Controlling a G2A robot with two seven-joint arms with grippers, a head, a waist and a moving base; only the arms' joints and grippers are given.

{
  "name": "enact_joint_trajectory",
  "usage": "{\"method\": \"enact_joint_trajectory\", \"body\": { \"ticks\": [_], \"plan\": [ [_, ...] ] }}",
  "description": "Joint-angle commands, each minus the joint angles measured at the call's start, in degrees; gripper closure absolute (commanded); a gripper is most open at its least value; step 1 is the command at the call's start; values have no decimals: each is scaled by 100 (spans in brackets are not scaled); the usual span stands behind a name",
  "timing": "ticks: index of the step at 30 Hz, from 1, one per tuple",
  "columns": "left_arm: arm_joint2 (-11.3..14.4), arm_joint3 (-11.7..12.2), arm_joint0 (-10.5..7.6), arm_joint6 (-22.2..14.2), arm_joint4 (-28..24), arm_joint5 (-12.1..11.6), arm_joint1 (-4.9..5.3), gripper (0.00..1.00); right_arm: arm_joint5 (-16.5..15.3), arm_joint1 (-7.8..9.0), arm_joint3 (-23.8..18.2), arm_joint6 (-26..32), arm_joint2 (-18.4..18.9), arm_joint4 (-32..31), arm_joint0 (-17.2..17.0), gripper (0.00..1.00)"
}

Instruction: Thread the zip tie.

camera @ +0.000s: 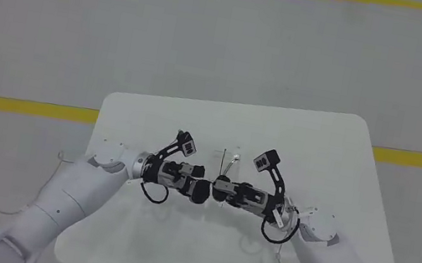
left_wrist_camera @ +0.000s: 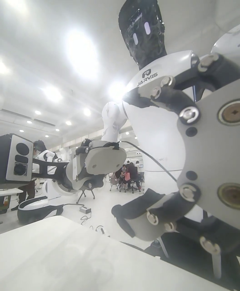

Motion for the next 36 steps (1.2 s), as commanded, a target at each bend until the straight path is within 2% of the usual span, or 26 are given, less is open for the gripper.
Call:
{"method": "enact_joint_trajectory", "body": {
  "ticks": [1,9,18,19,20,21,22,23,24,31,36],
  "plan": [
    [39,40,-30,-8,55,64,-9,0,0,-5,-41,-36,15,3,-6,100],
    [140,150,-99,-8,22,109,-48,0,0,-35,-65,-150,-55,-80,37,100],
    [158,185,-118,-8,-153,23,-13,2,144,-25,88,-298,-110,-400,126,100],
    [162,194,-123,-8,-152,21,-9,7,154,-21,93,-308,-98,-416,126,100],
    [166,203,-127,-8,-153,19,-6,18,166,-16,103,-317,-79,-425,123,100],
    [170,222,-133,-8,-151,21,-3,25,187,-7,111,-311,-53,-444,118,100],
    [173,238,-139,-8,-140,23,-1,29,201,1,111,-307,-32,-473,114,100],
    [175,252,-144,-8,-127,23,1,45,212,9,110,-307,-12,-502,106,100],
    [175,268,-149,-8,-113,24,1,51,228,17,109,-301,8,-538,99,100],
    [210,328,-184,58,77,88,-11,72,358,77,60,-223,92,-871,61,100],
    [230,345,-203,153,213,161,-16,72,414,103,43,-184,110,-979,49,100]
  ]
}}
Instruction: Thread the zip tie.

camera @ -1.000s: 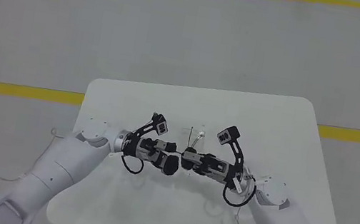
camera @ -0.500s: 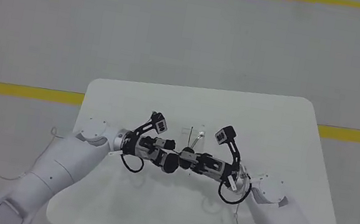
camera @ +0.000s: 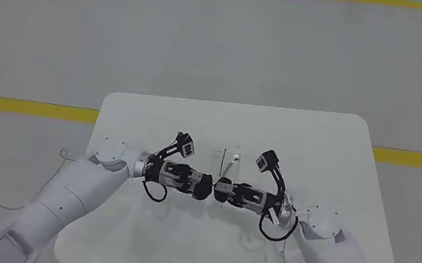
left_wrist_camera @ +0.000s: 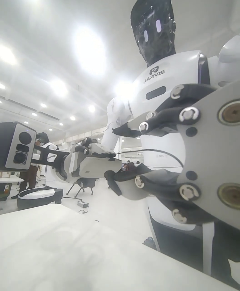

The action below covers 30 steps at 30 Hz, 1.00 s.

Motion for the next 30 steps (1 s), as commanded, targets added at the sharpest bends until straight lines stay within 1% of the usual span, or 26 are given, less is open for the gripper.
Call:
{"method": "enact_joint_trajectory", "body": {
  "ticks": [1,3,7,8,10,13,16,18,21,25,30],
  "plan": [
    [4,1,0,42,47,24,0,70,17,9,-8,8,7,-26,-7,100],
    [2,-5,4,73,82,40,1,69,24,20,-25,31,14,-55,-18,100],
    [-10,-18,18,128,155,61,8,74,53,40,-50,52,29,-94,-38,100],
    [-14,-21,19,138,175,65,10,79,65,44,-55,62,30,-106,-41,100],
    [-22,-36,29,160,206,71,15,84,98,55,-60,80,34,-130,-47,100],
    [-26,-52,38,192,276,81,21,95,160,68,-53,109,29,-146,-51,100],
    [-11,-72,37,235,379,120,24,98,214,75,-23,133,14,-127,-34,100],
    [-1,-88,34,253,423,141,24,98,233,77,-2,138,0,-117,-18,100],
    [8,-100,32,241,452,160,24,95,250,80,28,156,-23,-75,5,100],
    [20,-103,26,191,487,171,26,88,277,84,70,189,-58,-54,40,100],
    [23,-93,24,138,454,161,22,87,309,89,120,198,-98,-47,84,100]
  ]
}}
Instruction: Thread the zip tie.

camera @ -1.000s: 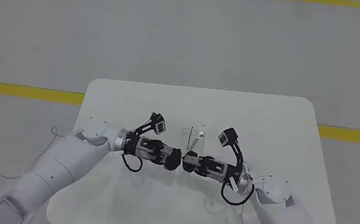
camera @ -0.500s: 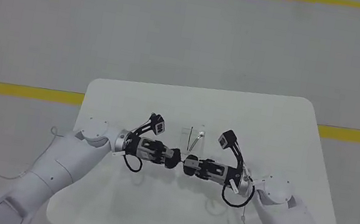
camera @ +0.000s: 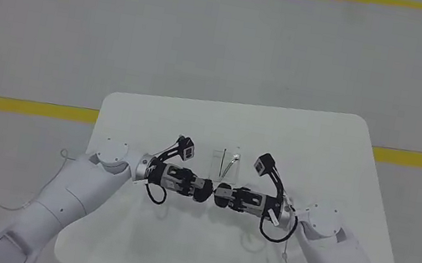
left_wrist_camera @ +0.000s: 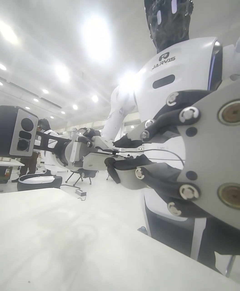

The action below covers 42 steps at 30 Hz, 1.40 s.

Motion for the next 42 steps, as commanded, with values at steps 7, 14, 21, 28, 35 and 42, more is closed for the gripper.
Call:
{"method": "enact_joint_trajectory", "body": {
  "ticks": [7,14,21,28,35,42],
  "plan": [
    [21,45,-35,-123,-32,9,-10,91,22,9,76,16,-43,30,59,100],
    [66,92,-79,-218,-32,32,-27,90,5,19,145,141,-74,109,110,100],
    [90,142,-99,-271,-65,12,-42,91,-9,34,193,261,-110,138,134,100],
    [112,172,-109,-276,-68,8,-53,91,-82,41,223,294,-148,190,143,100],
    [141,208,-133,-278,-57,16,-66,93,-100,42,265,294,-200,223,180,100],
    [177,241,-172,-286,-50,44,-85,96,-95,49,281,306,-232,257,201,100]
  ]
}}
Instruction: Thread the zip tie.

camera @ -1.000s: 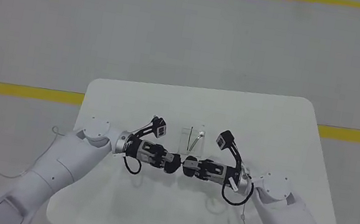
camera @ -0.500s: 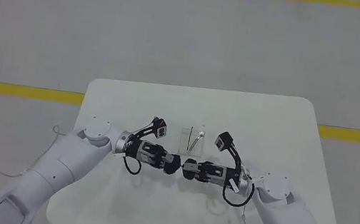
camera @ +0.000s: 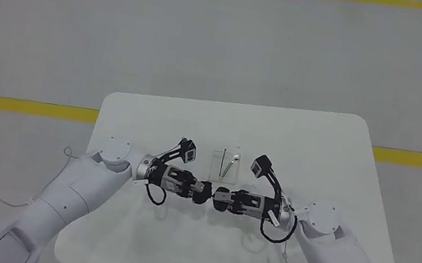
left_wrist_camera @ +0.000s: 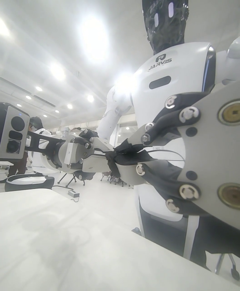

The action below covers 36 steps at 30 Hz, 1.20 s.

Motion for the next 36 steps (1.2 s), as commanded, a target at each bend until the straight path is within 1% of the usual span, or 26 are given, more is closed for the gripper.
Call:
{"method": "enact_joint_trajectory", "body": {
  "ticks": [1,4,14,20,23,29,30,31,32,36],
  "plan": [
    [9,7,-10,-3,1,5,-4,96,3,2,3,2,-8,6,7,100],
    [20,18,-22,-3,-1,9,-9,93,-4,5,7,4,-19,14,17,100],
    [44,66,-73,-3,-11,31,-15,93,0,14,-14,5,-62,27,41,100],
    [75,98,-101,-3,-27,43,-16,95,18,16,-8,-6,-109,22,61,100],
    [93,130,-116,-3,-38,40,-18,100,20,16,2,-16,-127,25,71,100],
    [125,186,-135,-3,-69,8,-21,100,20,19,30,-37,-148,49,85,100],
    [129,191,-136,-3,-76,2,-22,100,17,20,38,-39,-149,59,86,82],
    [133,197,-137,-3,-83,-4,-22,100,15,20,45,-40,-150,68,88,52],
    [136,204,-138,-3,-90,-11,-21,100,13,20,54,-49,-149,80,87,0],
    [140,222,-142,-3,-116,-45,-19,100,-17,26,80,-74,-123,144,81,0]
  ]
}}
